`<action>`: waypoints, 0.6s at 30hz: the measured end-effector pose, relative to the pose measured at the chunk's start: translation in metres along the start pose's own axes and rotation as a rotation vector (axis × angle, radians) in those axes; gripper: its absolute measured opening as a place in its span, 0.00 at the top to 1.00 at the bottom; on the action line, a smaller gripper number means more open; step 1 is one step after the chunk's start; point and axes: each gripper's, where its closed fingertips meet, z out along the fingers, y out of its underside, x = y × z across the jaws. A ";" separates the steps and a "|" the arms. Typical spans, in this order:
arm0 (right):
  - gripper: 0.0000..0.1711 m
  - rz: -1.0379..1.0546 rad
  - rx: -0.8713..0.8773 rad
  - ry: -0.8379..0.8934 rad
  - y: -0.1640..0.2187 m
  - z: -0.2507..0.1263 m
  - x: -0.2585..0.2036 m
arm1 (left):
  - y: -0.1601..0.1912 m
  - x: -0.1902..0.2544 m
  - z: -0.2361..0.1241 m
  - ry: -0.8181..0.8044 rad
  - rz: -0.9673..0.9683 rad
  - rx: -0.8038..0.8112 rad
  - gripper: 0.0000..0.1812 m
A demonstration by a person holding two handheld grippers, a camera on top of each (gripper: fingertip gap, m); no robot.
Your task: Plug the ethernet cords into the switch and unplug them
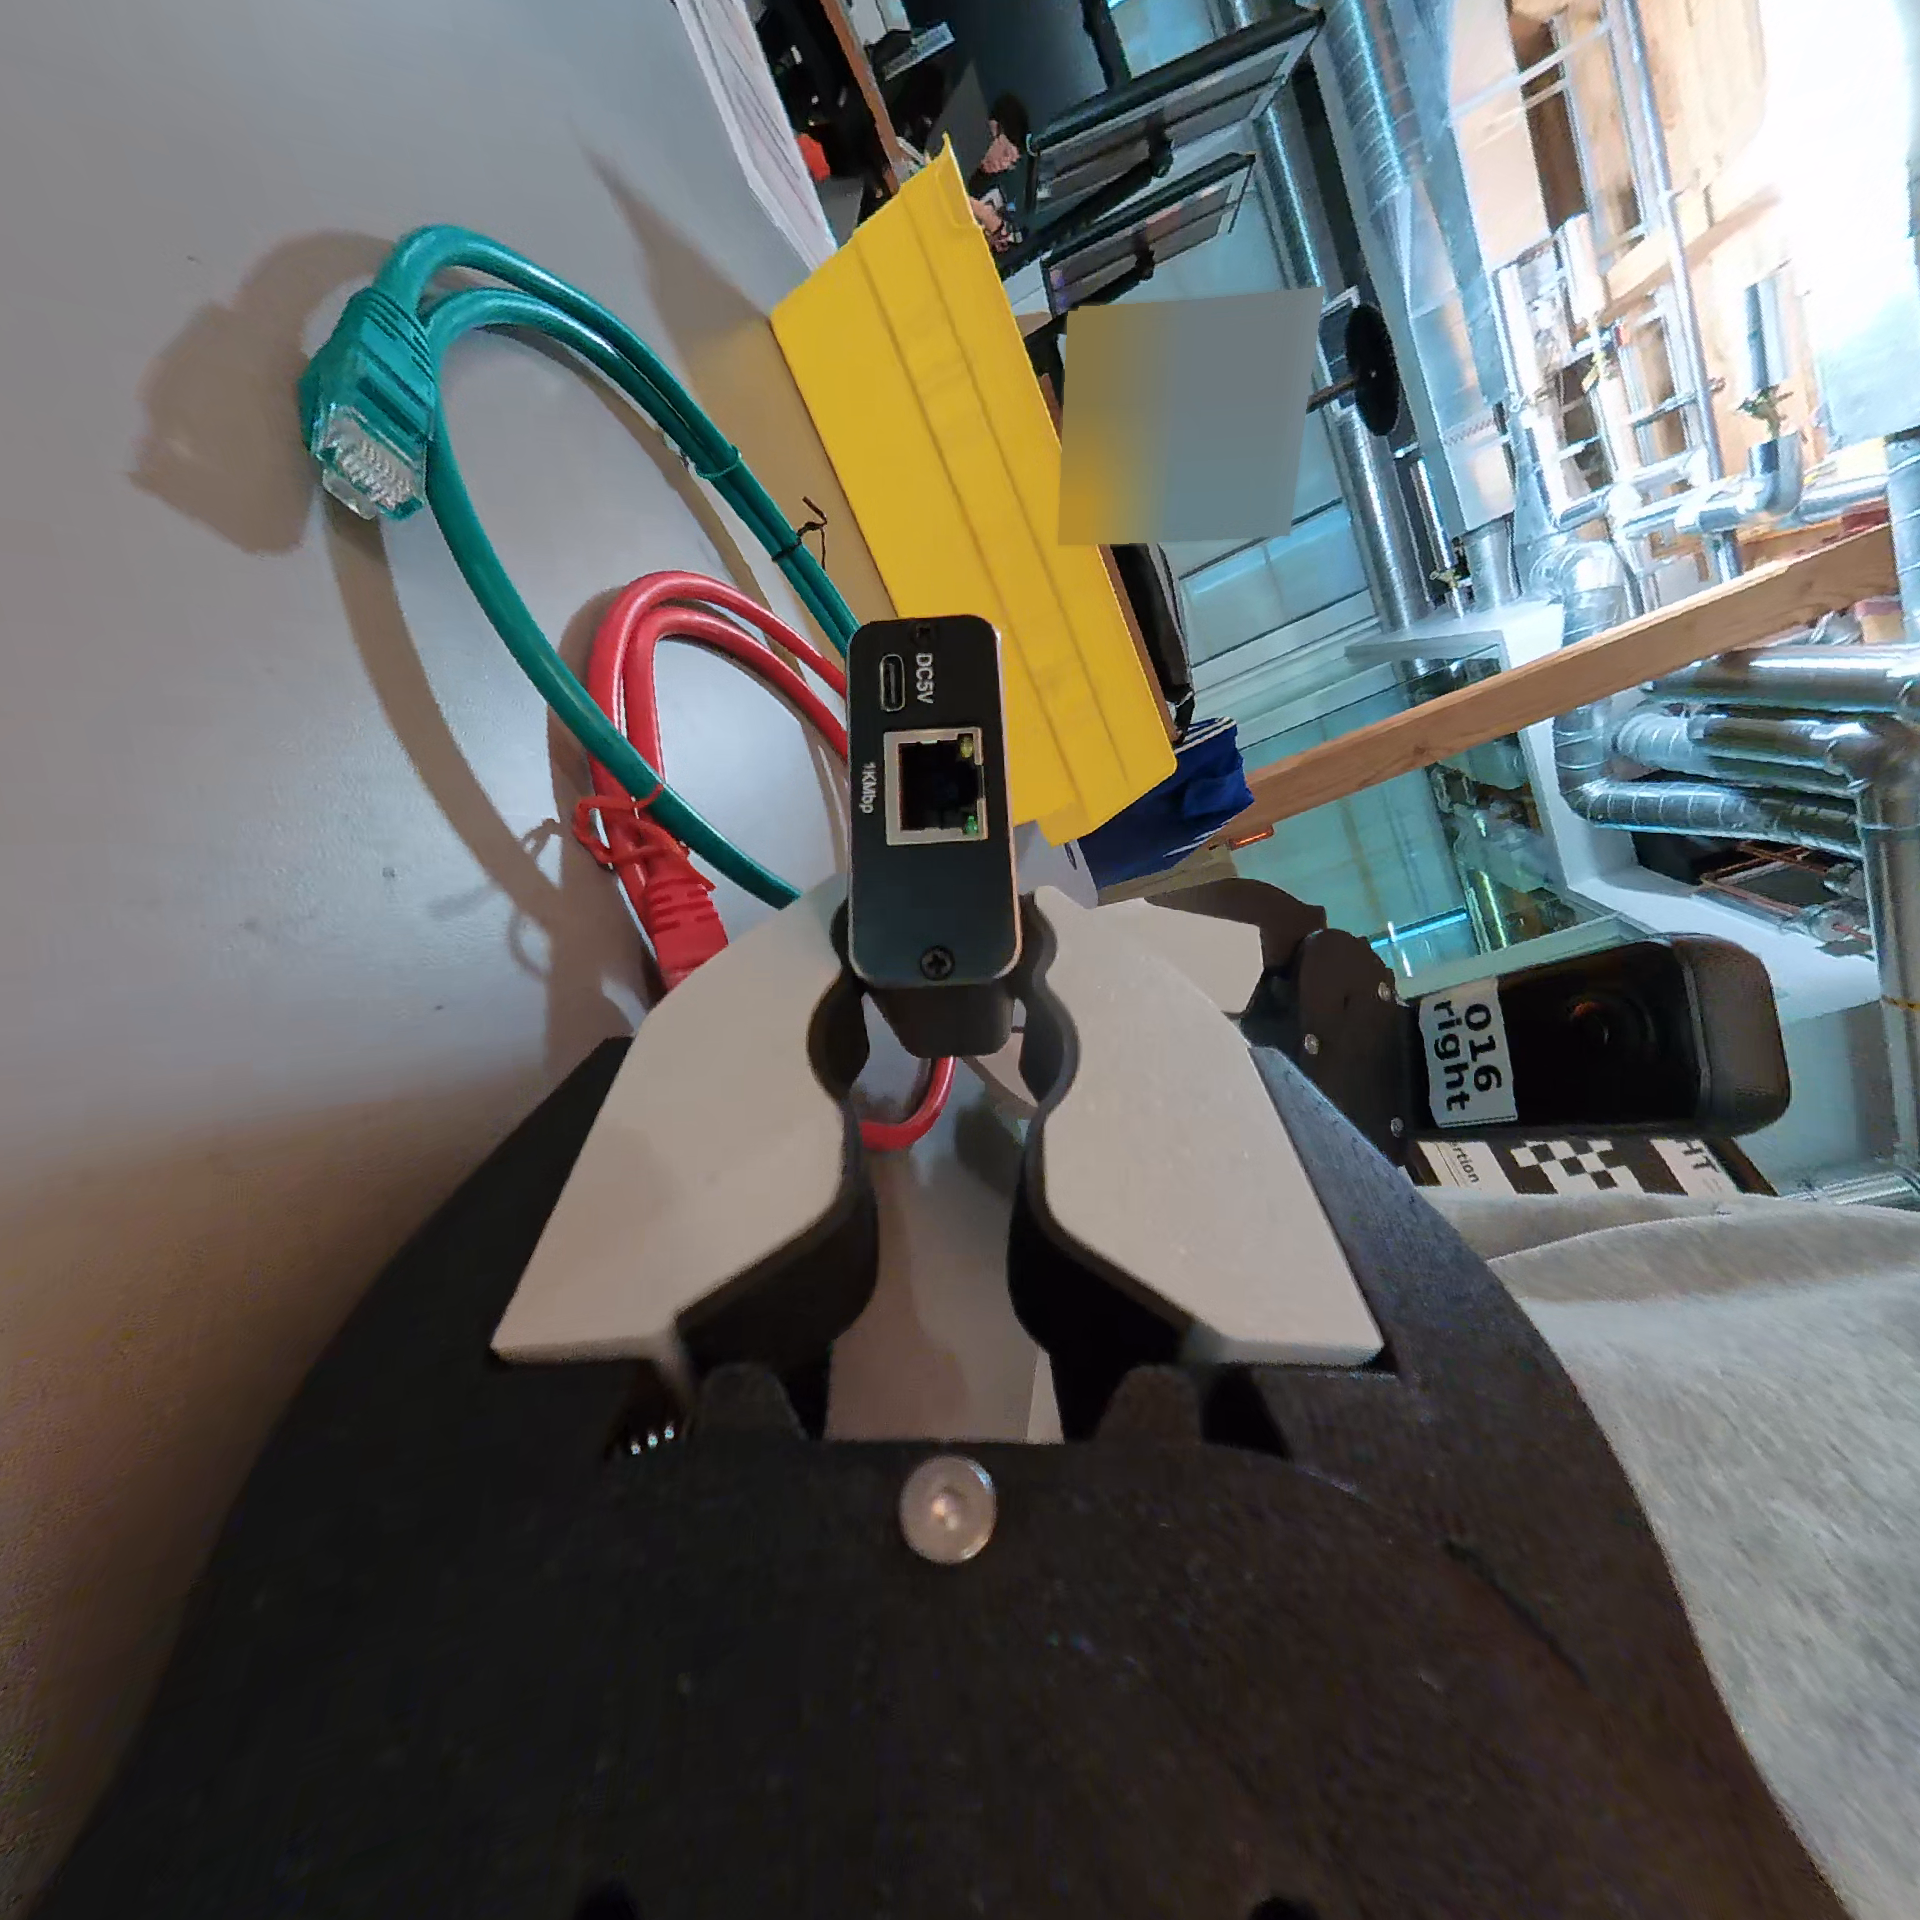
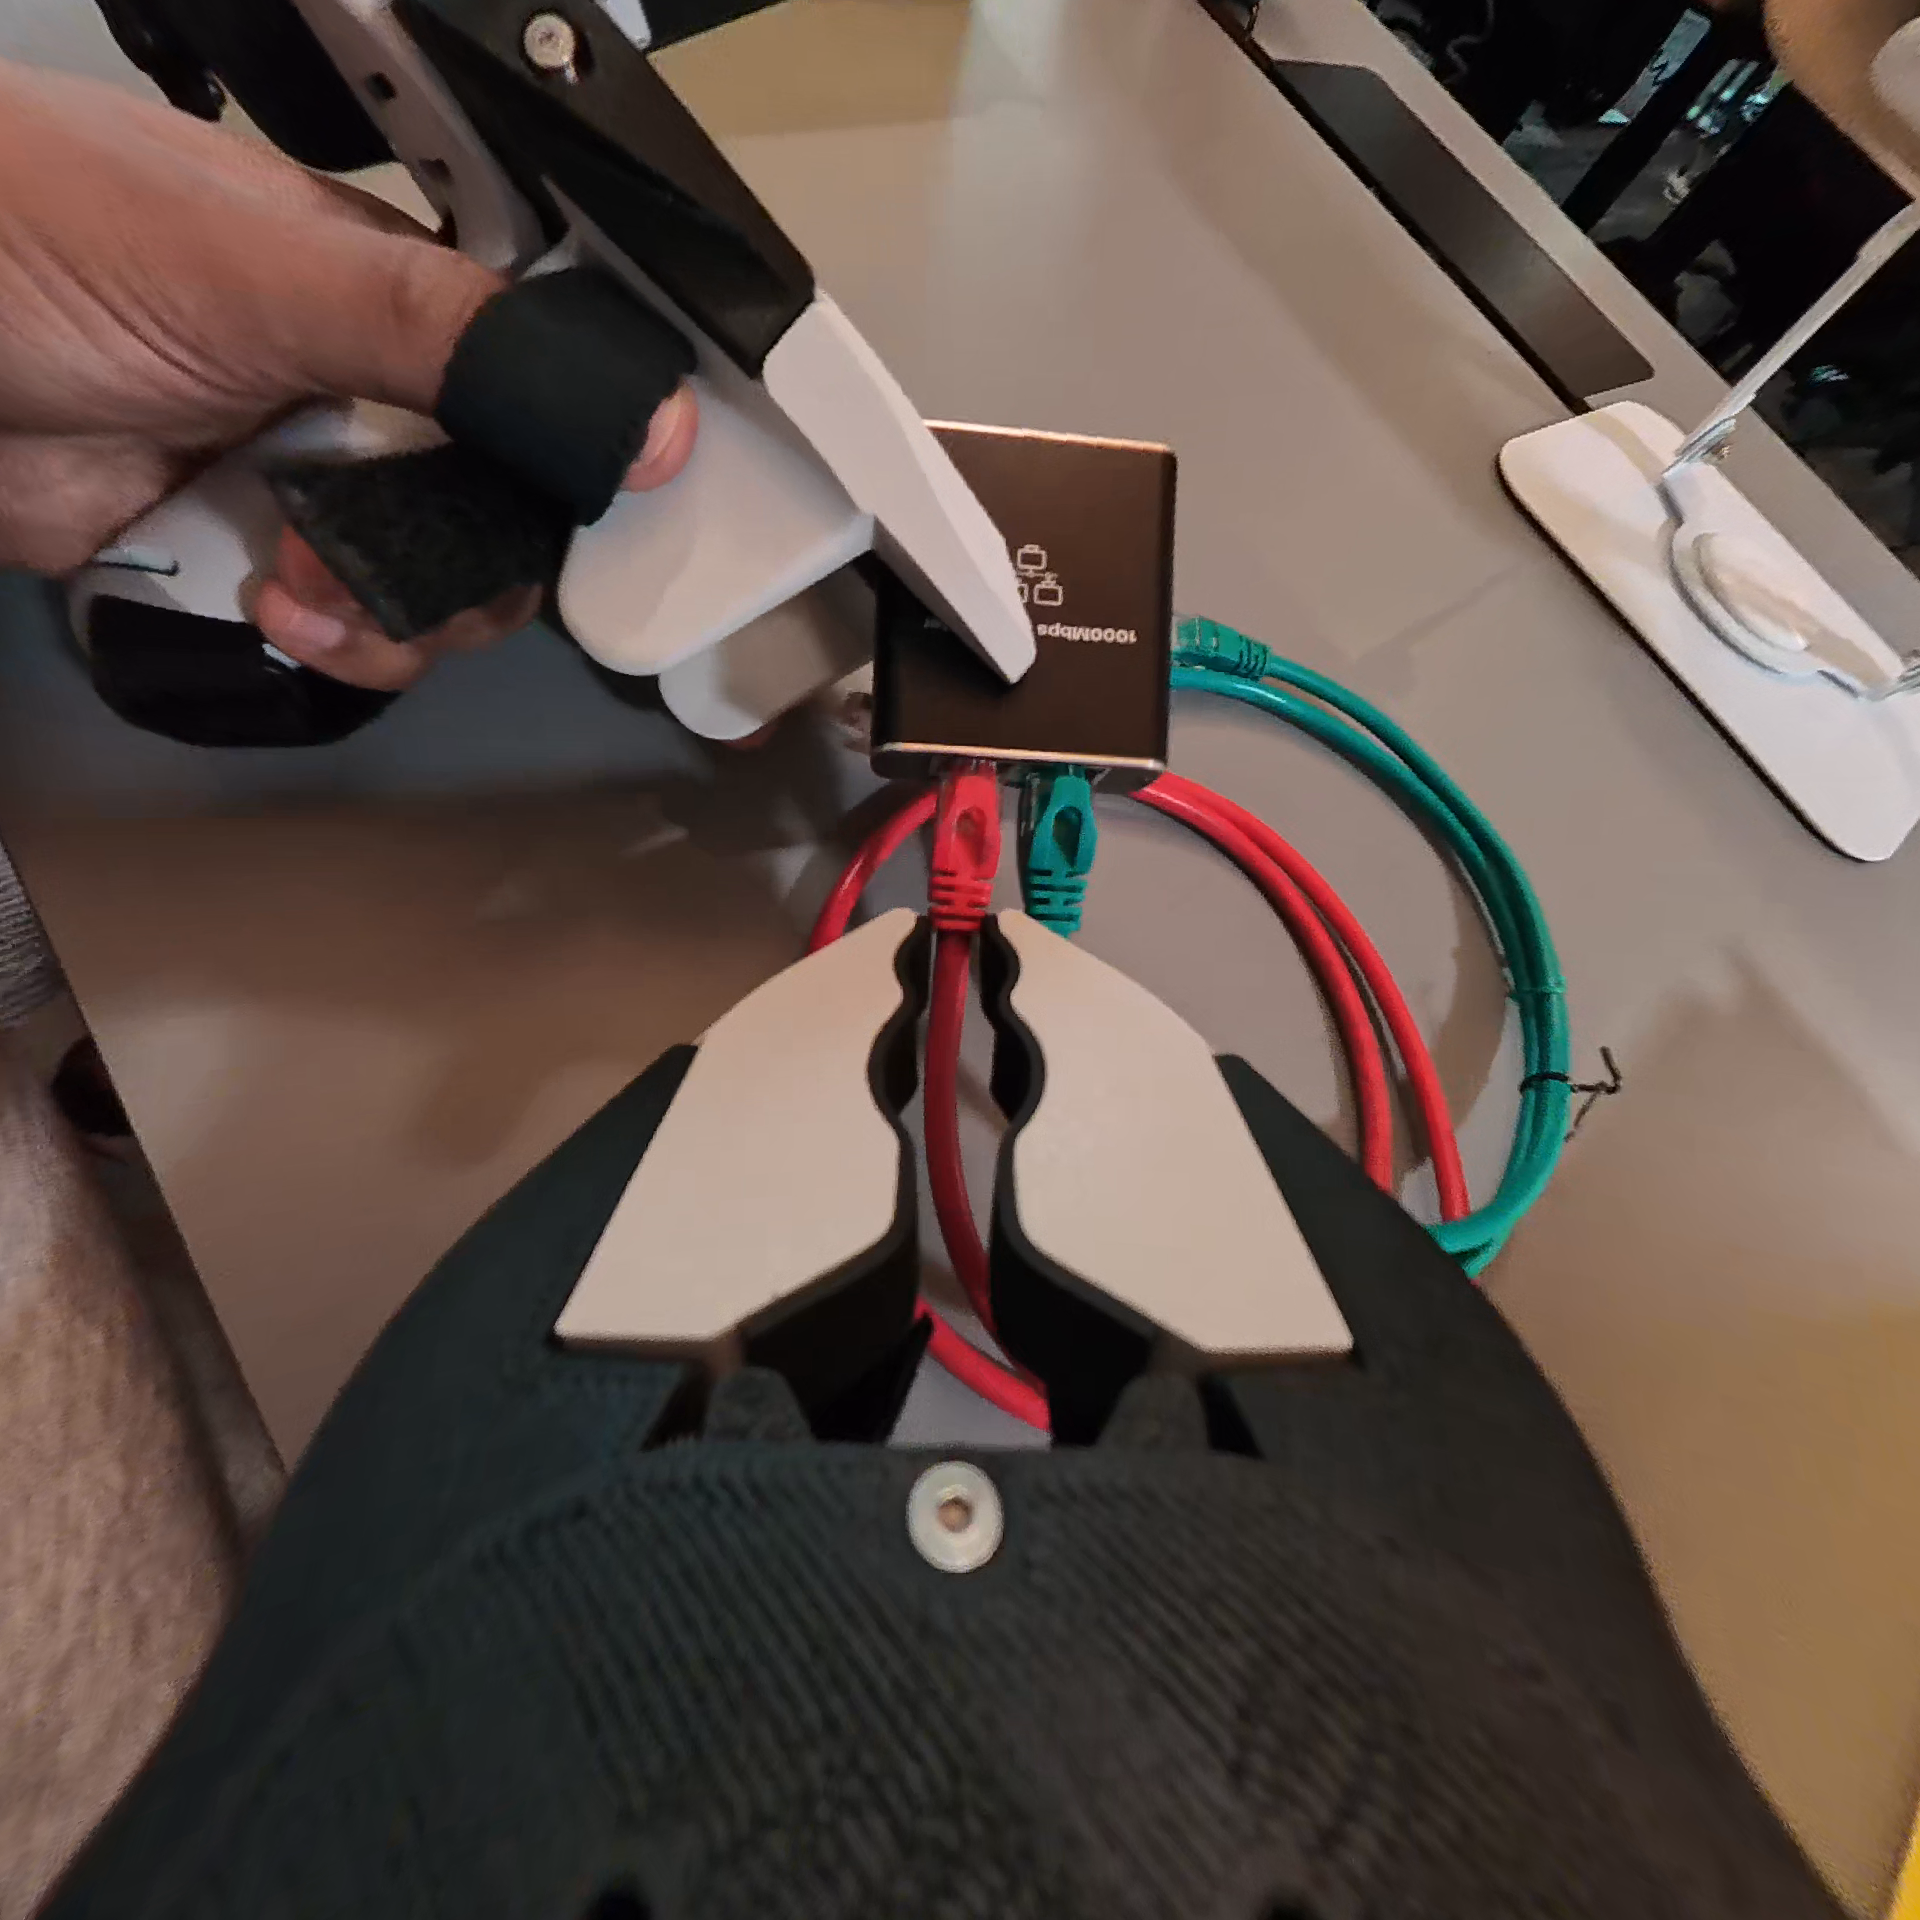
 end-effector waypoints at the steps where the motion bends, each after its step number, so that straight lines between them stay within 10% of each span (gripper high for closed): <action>1: 0.95 -0.002 0.002 -0.002 0.000 0.000 0.000 | 0.000 -0.001 0.000 -0.003 -0.003 -0.003 0.85; 12: 0.95 0.062 0.009 0.006 0.005 0.000 0.009 | 0.007 0.001 0.004 -0.027 0.028 -0.027 0.85; 18: 0.98 0.066 0.122 0.169 -0.019 -0.019 0.058 | 0.066 0.024 0.037 0.036 0.042 -0.278 0.84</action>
